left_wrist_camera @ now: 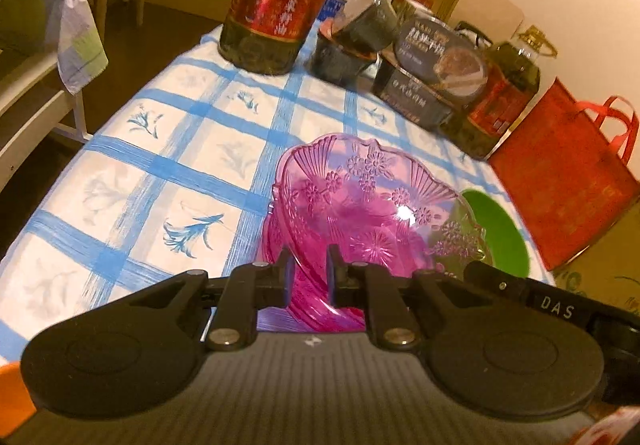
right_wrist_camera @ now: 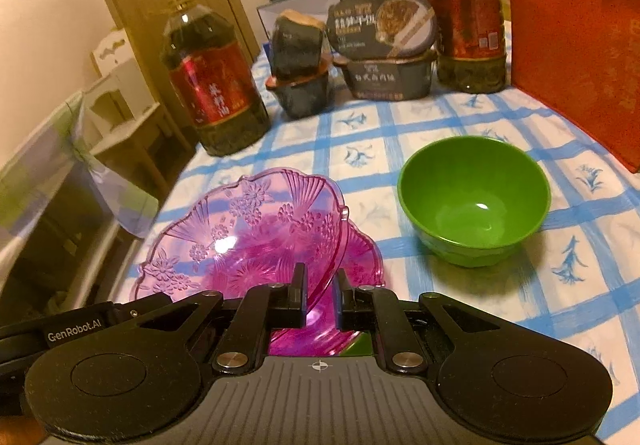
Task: Organize plates and bowls
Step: 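Lower the pink plate onto the plate stack and open both tools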
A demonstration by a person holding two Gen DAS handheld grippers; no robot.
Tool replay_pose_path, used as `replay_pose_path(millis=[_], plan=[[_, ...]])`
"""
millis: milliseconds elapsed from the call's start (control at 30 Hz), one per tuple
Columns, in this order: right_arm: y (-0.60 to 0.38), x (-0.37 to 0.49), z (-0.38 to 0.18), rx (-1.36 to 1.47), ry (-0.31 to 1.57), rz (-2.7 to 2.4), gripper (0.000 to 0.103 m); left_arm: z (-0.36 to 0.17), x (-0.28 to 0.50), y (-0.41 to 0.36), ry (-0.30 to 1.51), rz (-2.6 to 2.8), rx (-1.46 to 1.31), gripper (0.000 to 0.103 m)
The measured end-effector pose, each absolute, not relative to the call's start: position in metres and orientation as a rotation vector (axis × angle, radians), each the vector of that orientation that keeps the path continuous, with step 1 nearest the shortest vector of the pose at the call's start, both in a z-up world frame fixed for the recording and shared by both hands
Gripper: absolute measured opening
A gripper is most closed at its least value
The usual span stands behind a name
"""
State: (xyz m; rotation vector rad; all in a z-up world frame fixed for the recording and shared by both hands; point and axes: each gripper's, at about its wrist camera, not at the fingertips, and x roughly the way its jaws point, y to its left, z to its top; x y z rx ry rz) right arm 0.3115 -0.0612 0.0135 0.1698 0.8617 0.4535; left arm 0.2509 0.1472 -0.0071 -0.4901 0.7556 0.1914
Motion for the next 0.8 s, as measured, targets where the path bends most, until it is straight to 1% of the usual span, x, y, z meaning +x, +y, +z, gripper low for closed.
replay_pose_path(millis=[300,800], plan=[[-0.052,0.337,-0.014,0.102,0.927,0.438,0.013,-0.030,0.277,0.149,0.829,0.185,-0.471,0.014],[-0.043,0.344,-0.030,0.032,0.980,0.443,0.015,-0.045,0.286,0.148,0.884,0.182,-0.434,0.015]])
